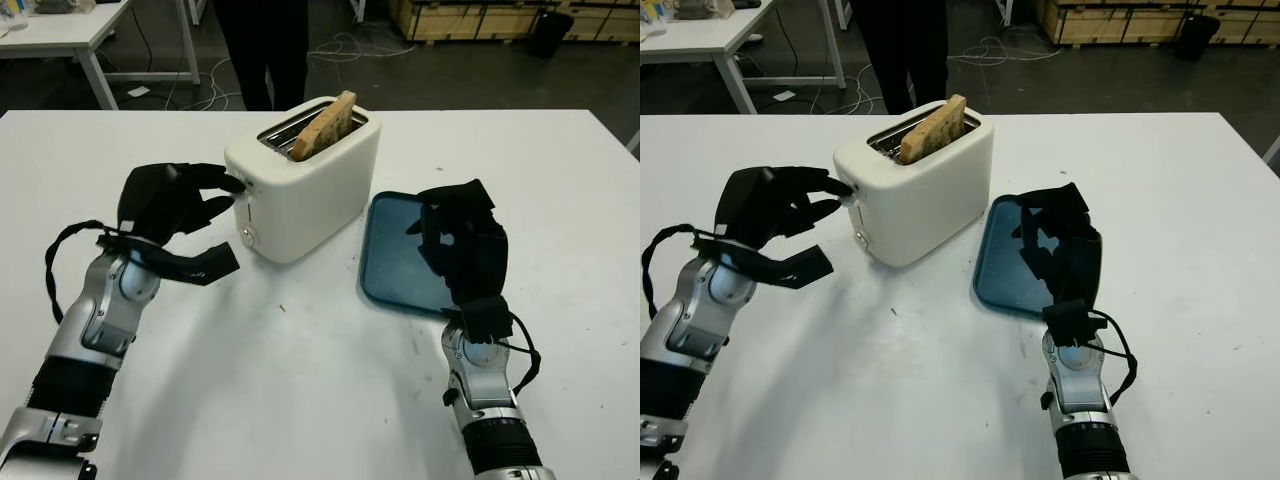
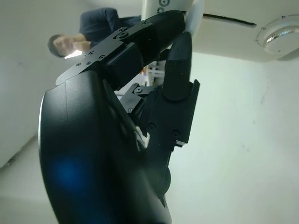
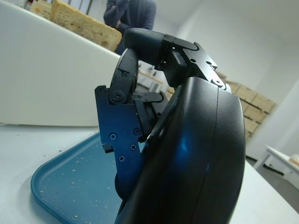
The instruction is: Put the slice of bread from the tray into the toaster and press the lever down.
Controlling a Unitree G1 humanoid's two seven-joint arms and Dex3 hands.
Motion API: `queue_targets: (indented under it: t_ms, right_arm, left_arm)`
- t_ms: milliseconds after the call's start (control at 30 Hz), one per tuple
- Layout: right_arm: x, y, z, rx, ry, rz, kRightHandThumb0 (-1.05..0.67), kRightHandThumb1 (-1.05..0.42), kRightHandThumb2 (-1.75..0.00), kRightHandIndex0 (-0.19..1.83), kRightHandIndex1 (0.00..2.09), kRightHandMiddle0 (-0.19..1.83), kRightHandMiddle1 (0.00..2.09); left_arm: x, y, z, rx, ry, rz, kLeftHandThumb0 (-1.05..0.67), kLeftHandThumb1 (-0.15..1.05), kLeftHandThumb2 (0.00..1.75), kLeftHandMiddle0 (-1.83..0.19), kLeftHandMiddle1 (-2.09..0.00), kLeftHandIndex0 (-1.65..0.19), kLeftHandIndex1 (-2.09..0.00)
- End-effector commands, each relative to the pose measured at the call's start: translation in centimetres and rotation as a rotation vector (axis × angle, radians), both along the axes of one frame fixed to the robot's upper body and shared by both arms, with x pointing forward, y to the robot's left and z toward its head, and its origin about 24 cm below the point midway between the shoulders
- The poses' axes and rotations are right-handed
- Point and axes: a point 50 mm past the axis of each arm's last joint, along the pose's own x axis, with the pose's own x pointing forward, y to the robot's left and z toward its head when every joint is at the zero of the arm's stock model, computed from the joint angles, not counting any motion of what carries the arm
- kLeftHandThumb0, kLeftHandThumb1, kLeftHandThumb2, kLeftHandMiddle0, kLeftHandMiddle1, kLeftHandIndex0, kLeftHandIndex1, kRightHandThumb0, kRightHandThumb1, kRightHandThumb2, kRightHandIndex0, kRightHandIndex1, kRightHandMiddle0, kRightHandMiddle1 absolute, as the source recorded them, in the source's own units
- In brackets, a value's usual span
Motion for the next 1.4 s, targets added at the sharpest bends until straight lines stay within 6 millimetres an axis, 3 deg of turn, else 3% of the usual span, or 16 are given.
queue_targets:
  t_ms: [0,600,767,933,1167,1233,1267,1333,1367]
  right_arm:
    - [0.0,-0.1,0.3,0.009,-0.004,-0.007,-0.26,-0.92,-0.49,0.56,1.75,0.41,1.52]
    - [-0.1,-0.2,0.2,0.018,0.003,-0.016,-0.27,-0.92,-0.49,0.56,1.75,0.38,1.59]
    - [-0.1,-0.2,0.3,0.005,0.001,-0.024,-0.28,-0.92,-0.48,0.57,1.75,0.38,1.57]
    - [-0.1,-0.2,0.2,0.017,0.004,-0.02,-0.29,-0.92,-0.48,0.57,1.75,0.39,1.57]
    - [-0.2,-0.3,0.3,0.018,-0.003,-0.017,-0.28,-0.92,-0.48,0.58,1.75,0.39,1.56]
    - [-0.3,-0.4,0.3,0.025,-0.002,-0.017,-0.28,-0.92,-0.48,0.57,1.75,0.38,1.56]
    - [-0.4,-0.5,0.3,0.031,0.001,-0.017,-0.29,-0.92,-0.48,0.58,1.75,0.38,1.56]
    - [-0.6,-0.6,0.3,0.036,0.005,-0.02,-0.29,-0.92,-0.48,0.58,1.75,0.39,1.54]
    - [-0.6,-0.7,0.2,0.039,0.006,-0.022,-0.28,-0.92,-0.48,0.58,1.75,0.39,1.54]
  left_arm:
    - [0.2,-0.4,0.1,0.033,-0.002,-0.025,-0.26,0.92,0.08,-0.89,-1.31,-1.09,-0.29]
    - [0.2,-0.5,0.7,0.132,0.033,-0.003,-0.24,0.92,0.11,-0.84,-1.35,-1.09,-0.28]
    - [0.1,-0.6,1.1,0.155,0.054,0.003,-0.24,0.92,0.12,-0.8,-1.46,-1.12,-0.32]
    - [0.0,-0.7,1.2,0.166,0.07,0.009,-0.24,0.92,0.13,-0.81,-1.35,-1.08,-0.3]
    - [0.0,-0.9,1.0,0.182,0.102,0.01,-0.25,0.92,0.16,-0.79,-1.37,-1.08,-0.28]
    - [-0.1,-1.4,0.0,0.17,0.146,0.005,-0.23,0.92,0.16,-0.78,-1.36,-1.07,-0.27]
    - [-0.2,-2.0,-1.5,0.15,0.203,0.003,-0.21,0.92,0.14,-0.73,-1.49,-1.1,-0.33]
    - [-0.4,-4.1,-6.1,0.15,0.393,0.021,-0.17,0.92,0.1,-0.69,-1.68,-0.94,-0.85]
    - [-0.7,-5.7,-9.0,0.168,0.504,0.025,-0.17,0.92,0.1,-0.69,-1.66,-0.8,-1.01]
